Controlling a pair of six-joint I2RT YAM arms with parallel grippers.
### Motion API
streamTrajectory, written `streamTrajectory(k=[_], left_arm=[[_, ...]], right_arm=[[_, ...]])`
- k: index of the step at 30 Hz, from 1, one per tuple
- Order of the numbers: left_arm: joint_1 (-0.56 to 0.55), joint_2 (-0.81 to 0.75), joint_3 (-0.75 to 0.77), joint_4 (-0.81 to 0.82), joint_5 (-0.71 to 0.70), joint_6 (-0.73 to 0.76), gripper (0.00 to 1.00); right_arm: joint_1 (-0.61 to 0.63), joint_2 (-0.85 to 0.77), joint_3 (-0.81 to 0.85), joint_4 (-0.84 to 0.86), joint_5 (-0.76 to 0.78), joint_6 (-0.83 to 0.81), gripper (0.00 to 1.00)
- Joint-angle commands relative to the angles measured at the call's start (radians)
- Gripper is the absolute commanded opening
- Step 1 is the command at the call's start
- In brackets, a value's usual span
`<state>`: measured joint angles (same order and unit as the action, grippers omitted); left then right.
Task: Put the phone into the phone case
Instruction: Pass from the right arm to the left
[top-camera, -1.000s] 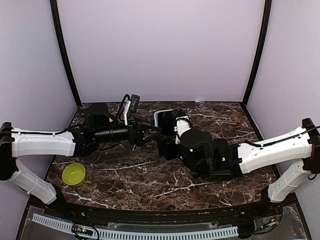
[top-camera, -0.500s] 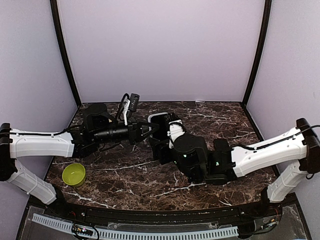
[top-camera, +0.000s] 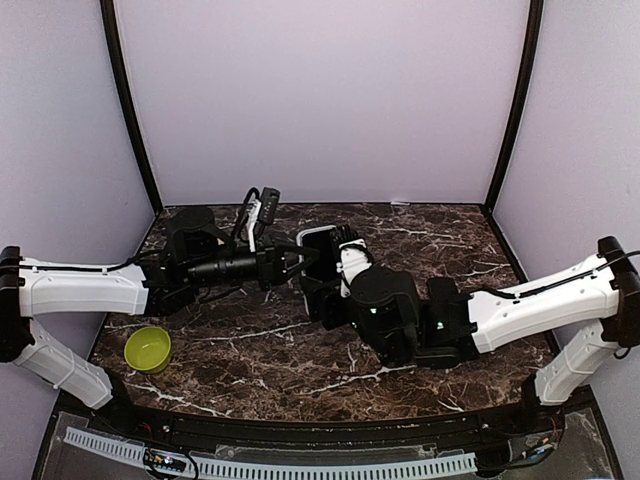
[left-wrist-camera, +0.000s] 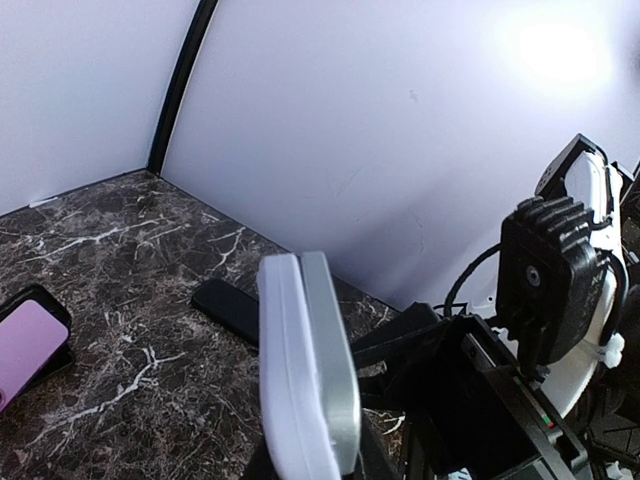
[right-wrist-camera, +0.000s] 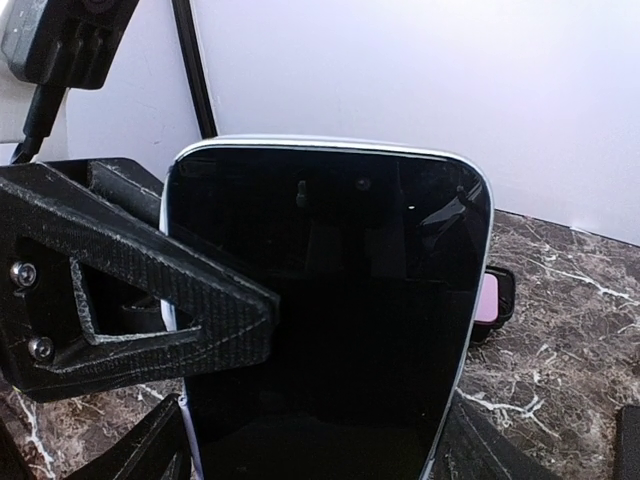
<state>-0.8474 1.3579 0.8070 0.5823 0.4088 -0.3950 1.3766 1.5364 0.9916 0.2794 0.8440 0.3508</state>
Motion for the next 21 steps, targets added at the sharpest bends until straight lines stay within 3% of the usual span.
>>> streamTrajectory(k=[1, 3, 4, 5, 6, 8, 14, 21], left_arm=[[0.008, -0.064, -0.015, 0.014, 0.031, 0.109, 0.00], [0.009, -0.071, -0.017, 0.015, 0.061, 0.139, 0.00], [0.007, -0.076, -0.017, 0.016, 0.072, 0.157, 0.00], [0.008, -0.079, -0.018, 0.018, 0.092, 0.164, 0.00], [0.007, -0.081, -0.018, 0.019, 0.102, 0.179, 0.00], [0.007, -0.088, -0.019, 0.019, 0.123, 0.195, 0.00], [0.004, -0.090, -0.023, 0.032, 0.192, 0.214, 0.00], [-0.044, -0.129, -0.018, -0.048, 0.305, 0.387, 0.00]], right_arm=[[-0.002, -0.152, -0.017, -0.080, 0.029, 0.007, 0.30], [-0.031, -0.222, -0.035, -0.161, 0.029, 0.007, 0.30], [-0.048, -0.258, -0.040, -0.212, -0.430, 0.007, 0.65], [-0.070, -0.291, -0.042, -0.253, -0.514, 0.007, 0.97], [-0.092, -0.323, -0.042, -0.290, -0.610, -0.250, 0.99], [-0.125, -0.376, -0.043, -0.346, -0.709, -0.278, 0.99], [-0.174, -0.462, -0.030, -0.399, -0.819, -0.306, 0.99], [-0.202, -0.385, 0.151, -0.558, -0.955, -0.430, 0.99]])
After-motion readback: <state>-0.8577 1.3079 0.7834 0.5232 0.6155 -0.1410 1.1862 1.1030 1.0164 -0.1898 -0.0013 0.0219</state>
